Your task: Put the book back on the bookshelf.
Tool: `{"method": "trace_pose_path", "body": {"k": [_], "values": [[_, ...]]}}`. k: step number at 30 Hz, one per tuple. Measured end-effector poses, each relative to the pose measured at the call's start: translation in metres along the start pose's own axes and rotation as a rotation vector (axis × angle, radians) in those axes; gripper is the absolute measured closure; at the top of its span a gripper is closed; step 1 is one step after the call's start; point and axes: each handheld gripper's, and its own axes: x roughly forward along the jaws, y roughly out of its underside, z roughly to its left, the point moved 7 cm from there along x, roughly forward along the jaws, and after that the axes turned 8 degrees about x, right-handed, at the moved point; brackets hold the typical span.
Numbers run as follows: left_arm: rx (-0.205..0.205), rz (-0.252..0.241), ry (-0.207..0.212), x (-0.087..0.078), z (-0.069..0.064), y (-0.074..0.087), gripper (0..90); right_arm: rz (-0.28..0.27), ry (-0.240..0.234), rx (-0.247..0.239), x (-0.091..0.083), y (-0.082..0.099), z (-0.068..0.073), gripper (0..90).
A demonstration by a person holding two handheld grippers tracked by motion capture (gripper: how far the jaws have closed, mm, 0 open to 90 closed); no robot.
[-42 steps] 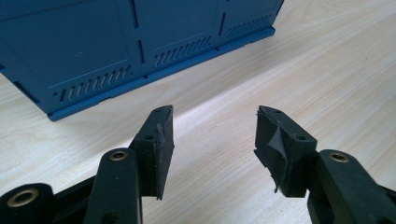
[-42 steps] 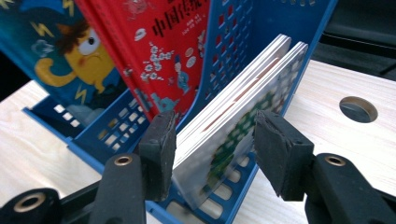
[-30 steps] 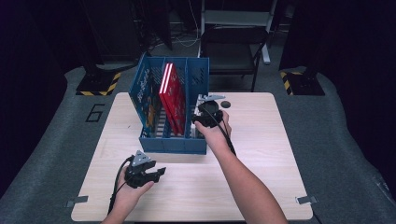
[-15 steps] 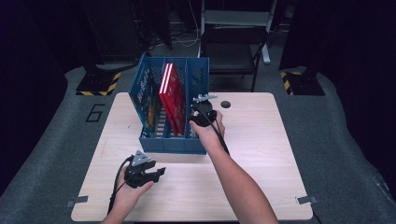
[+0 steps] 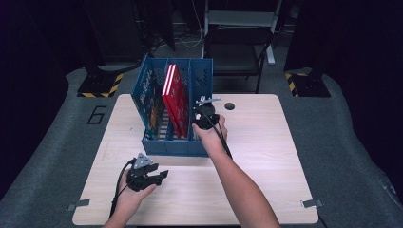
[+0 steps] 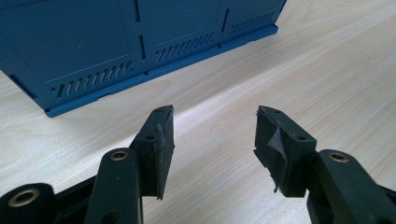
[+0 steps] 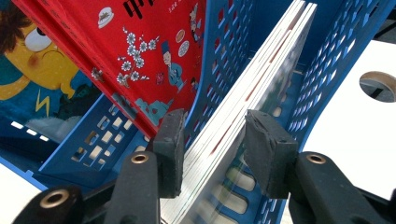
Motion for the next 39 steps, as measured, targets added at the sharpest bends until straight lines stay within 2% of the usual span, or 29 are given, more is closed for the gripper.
{"method": "trace_pose_path", "body": {"k": [3,7,13,22,26,28,30,34,39], "values": [[-0.002,-0.006,-0.002,-0.0002,0.0001,-0.0005,47.4,0.01,0.006,0.01,-0.0008,0.0002,0.0002,60.4],[-0.006,-0.007,-0.004,-0.0005,0.0005,-0.0005,47.4,0.015,0.028,-0.001,-0.002,-0.0006,-0.0041,62.7],[-0.004,-0.006,-0.002,-0.0003,-0.0001,-0.0005,47.5,0.013,0.055,-0.017,-0.0013,-0.0005,-0.0032,62.8],[-0.006,-0.009,-0.006,-0.0002,0.0009,-0.0009,47.5,0.024,0.086,-0.018,0.0017,-0.0032,-0.0036,64.8],[-0.014,-0.009,0.0,-0.0003,-0.0001,-0.0007,47.5,0.057,0.113,-0.001,0.0017,-0.0037,-0.0033,65.6],[-0.015,-0.01,-0.001,-0.0004,0.0,-0.0007,47.5,0.06,0.122,-0.018,0.0027,-0.0054,-0.004,66.6],[-0.011,-0.012,-0.002,-0.0007,0.0009,-0.0008,47.5,0.076,0.131,-0.008,0.0025,-0.0055,-0.0022,67.6],[-0.014,-0.005,0.003,-0.0013,0.0016,-0.0004,47.5,0.086,0.151,-0.027,0.0034,-0.0068,-0.0006,71.2],[-0.011,-0.004,0.003,-0.0008,0.0014,-0.0006,47.5,0.088,0.162,-0.022,0.0035,-0.0072,-0.0009,74.4]]}}
